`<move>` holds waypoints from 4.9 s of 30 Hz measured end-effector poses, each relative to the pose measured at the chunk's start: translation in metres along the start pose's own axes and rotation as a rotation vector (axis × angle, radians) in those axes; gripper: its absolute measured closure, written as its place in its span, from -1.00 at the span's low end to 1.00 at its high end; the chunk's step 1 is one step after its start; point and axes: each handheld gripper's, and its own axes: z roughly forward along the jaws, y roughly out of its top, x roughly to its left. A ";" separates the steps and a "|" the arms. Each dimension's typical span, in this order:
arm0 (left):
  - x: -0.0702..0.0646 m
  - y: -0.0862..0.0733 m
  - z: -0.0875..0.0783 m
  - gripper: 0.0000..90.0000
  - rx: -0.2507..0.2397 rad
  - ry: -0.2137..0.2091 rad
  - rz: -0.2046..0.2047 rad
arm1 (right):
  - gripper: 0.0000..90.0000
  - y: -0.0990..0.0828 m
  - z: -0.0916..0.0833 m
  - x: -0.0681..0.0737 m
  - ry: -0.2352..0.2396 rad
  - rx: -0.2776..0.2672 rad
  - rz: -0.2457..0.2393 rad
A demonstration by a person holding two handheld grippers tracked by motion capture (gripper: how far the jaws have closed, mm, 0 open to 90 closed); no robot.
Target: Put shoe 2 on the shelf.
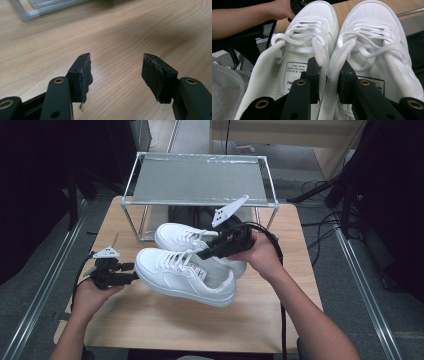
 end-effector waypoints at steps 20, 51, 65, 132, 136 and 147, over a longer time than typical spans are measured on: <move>-0.003 0.001 -0.001 -0.09 -0.018 -0.020 -0.002 | 0.69 0.073 -0.054 0.005 -0.080 -0.074 0.033; -0.009 0.005 0.003 -0.09 -0.011 -0.065 0.050 | 0.69 0.117 -0.037 -0.096 -0.478 -0.127 0.412; -0.012 0.004 0.005 -0.09 -0.007 -0.074 0.065 | 0.69 0.154 -0.008 -0.130 -0.672 -0.205 0.619; -0.016 0.005 0.012 -0.09 0.019 -0.087 0.091 | -0.07 0.143 0.005 -0.143 -0.589 -0.213 0.581; -0.016 0.005 0.012 -0.09 0.021 -0.085 0.090 | -0.06 0.142 -0.001 -0.135 -0.578 -0.215 0.536; -0.016 0.005 0.012 -0.09 0.025 -0.085 0.087 | -0.06 0.132 -0.020 -0.116 -0.544 -0.233 0.471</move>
